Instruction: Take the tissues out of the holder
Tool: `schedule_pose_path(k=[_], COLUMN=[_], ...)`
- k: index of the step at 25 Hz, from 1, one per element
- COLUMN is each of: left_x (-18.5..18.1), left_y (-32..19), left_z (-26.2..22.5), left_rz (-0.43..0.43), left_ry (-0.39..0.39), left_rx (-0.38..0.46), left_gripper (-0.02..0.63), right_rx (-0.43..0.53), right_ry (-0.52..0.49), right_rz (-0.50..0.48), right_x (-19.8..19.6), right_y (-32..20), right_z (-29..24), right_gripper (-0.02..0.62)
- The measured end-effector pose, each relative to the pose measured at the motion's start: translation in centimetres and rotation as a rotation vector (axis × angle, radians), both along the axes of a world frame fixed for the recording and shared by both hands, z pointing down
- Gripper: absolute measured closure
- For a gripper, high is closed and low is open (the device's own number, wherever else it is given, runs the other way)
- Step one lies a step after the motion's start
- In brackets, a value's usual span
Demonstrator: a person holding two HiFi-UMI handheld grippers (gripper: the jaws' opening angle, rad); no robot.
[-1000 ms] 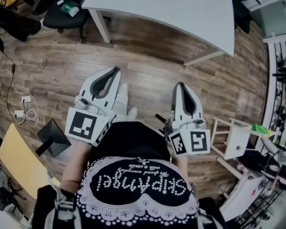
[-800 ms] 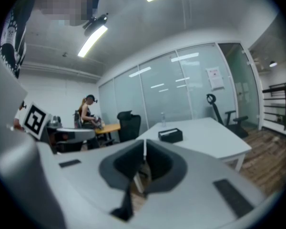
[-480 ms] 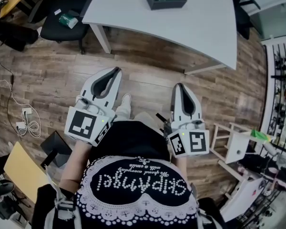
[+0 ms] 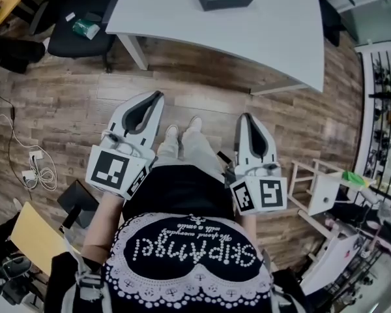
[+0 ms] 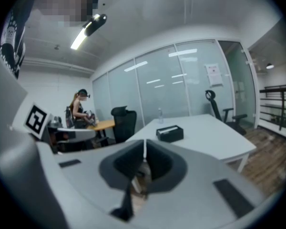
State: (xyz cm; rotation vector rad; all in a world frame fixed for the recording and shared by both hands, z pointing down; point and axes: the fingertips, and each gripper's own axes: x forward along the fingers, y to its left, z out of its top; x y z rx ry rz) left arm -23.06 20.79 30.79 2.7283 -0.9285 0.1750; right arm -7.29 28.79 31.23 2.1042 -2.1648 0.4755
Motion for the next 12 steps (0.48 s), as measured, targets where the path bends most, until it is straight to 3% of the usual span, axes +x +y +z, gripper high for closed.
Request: schedule_pose_path(k=[12], left_x=[3.8], left_y=[-3.5], left_z=[0.4], left_rz=[-0.057], left_ry=[-0.017], left_rx=[-0.01], left_gripper=[0.574], right_rx=[-0.029], right_ry=[-0.013], right_rz=[-0.06], right_x=[4.2], right_y=[-4.3], right_z=[1.0], right_gripper=[0.559])
